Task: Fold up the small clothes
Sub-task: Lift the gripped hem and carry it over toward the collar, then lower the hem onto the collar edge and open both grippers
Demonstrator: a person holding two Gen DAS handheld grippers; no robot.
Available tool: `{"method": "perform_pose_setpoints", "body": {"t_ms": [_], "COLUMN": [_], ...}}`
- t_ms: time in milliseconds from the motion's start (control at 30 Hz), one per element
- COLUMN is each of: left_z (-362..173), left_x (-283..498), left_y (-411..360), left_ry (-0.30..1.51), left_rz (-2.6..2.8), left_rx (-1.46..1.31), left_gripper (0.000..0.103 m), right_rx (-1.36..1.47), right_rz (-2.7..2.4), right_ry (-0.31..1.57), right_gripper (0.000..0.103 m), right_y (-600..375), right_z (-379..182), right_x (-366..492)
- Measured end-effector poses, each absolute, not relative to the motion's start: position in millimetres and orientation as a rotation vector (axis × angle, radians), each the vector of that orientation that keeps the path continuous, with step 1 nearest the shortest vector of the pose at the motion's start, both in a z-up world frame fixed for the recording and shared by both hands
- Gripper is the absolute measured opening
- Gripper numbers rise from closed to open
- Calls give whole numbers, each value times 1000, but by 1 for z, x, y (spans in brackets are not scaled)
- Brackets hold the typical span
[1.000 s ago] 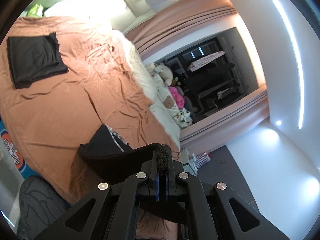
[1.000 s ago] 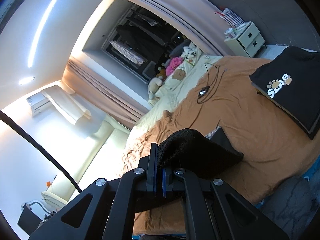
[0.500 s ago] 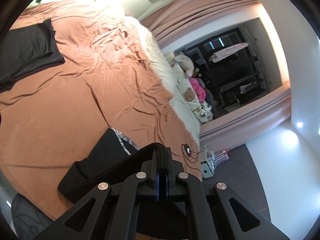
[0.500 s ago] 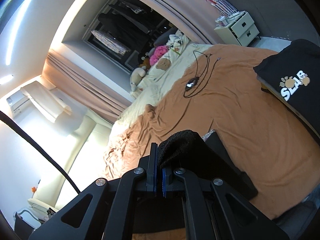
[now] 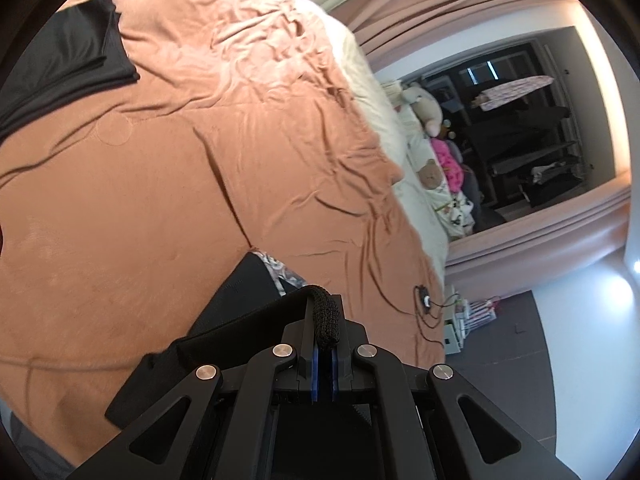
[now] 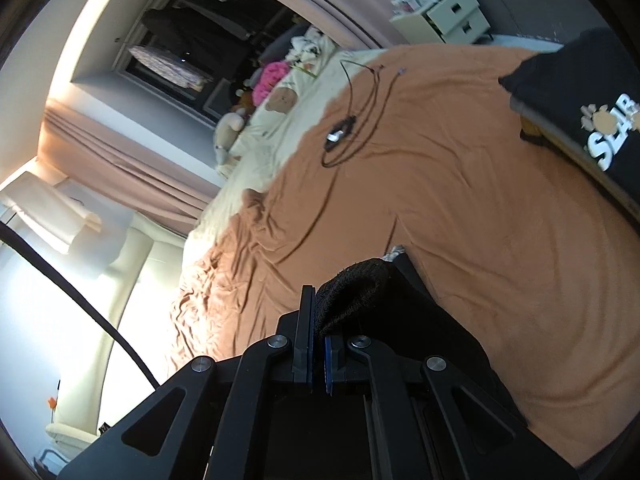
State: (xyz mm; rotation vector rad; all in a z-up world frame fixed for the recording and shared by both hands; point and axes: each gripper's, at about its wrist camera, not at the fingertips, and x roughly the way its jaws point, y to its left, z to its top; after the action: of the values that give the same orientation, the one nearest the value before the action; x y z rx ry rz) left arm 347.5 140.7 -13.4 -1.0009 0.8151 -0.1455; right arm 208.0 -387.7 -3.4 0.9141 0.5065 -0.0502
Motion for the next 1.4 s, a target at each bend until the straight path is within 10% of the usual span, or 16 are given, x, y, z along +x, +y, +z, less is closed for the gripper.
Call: {"method": "perform_pose_setpoints", "body": {"t_ms": [1267, 1367, 1400], "left_z": [-141, -137, -134], "left_x": [519, 521, 521], "left_y": [112, 111, 110], "left_ry": [1092, 1091, 1084], "left_rz": [33, 4, -11], "left_rx": [-881, -879, -876], "left_gripper": [5, 17, 26], "right_rx": [859, 875, 880], "right_rz": [-214, -202, -198], "right_ry": [785, 790, 771], "right_gripper": [2, 44, 73], "right_y": [-392, -391, -392], "right_z": [-49, -47, -44], "right_x": [392, 401, 400]}}
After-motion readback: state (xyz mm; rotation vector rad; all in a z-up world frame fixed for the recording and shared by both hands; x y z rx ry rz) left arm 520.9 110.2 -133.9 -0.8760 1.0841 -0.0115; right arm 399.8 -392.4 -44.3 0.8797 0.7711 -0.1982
